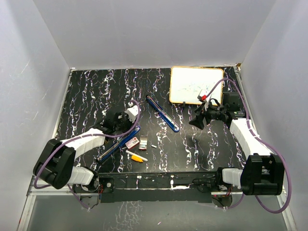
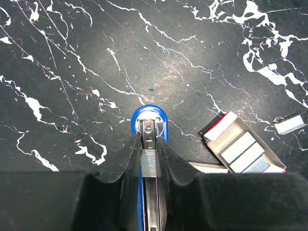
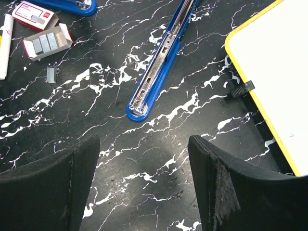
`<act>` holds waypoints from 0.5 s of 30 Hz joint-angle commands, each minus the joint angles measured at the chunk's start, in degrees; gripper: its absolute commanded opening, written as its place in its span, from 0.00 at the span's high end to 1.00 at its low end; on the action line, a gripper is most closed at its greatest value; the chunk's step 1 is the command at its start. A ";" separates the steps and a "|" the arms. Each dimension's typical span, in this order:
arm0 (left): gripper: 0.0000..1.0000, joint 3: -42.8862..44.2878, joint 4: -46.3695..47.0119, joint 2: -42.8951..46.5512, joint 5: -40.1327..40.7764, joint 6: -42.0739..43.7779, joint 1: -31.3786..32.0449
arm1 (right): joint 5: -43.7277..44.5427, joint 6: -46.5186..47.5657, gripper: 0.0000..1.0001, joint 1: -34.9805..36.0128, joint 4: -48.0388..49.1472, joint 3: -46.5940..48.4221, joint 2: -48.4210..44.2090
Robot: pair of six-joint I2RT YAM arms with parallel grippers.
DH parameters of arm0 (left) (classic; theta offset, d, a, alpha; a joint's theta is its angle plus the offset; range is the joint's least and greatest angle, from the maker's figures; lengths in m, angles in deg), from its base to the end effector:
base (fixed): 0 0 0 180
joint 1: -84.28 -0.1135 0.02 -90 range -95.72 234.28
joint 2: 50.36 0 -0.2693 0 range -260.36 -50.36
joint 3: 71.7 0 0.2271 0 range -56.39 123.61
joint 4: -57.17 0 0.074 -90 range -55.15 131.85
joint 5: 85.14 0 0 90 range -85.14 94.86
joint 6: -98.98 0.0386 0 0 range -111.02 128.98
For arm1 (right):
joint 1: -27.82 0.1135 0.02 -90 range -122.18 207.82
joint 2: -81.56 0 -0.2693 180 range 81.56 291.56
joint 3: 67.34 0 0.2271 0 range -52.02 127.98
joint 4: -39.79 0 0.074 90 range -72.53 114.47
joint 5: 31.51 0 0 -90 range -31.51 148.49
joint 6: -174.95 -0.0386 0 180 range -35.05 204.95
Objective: Load the staples into the stapler
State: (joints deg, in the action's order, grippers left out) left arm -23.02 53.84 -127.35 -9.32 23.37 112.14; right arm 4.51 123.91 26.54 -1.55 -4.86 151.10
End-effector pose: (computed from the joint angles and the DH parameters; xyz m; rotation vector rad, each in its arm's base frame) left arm 0.2203 -0.1271 0.2097 0.9036 1.9292 -0.4017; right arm 0.2161 0.0264 0.2656 -1.0455 1.8263 0.7181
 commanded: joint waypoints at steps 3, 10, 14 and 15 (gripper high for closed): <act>1.00 -0.81 1.60 2.56 -0.86 0.92 -0.26 | -1.47 0.76 0.23 -0.30 0.10 2.97 -0.13; 1.00 -2.10 2.31 3.34 -1.99 1.33 -0.32 | -1.64 0.85 0.23 -0.30 -0.13 3.14 -0.24; 1.00 -3.30 2.89 3.78 -2.41 1.48 -0.26 | -1.67 0.81 0.23 -0.30 -0.47 3.58 -0.14; 1.00 -3.38 2.95 3.91 -2.54 1.53 -0.26 | -1.69 0.88 0.23 -0.30 -0.48 3.59 -0.11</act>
State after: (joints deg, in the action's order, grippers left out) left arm -25.27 56.24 -126.06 -9.86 24.20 112.14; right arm 4.29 124.06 26.54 -2.51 -4.45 151.16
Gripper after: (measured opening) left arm 0.159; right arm 0.769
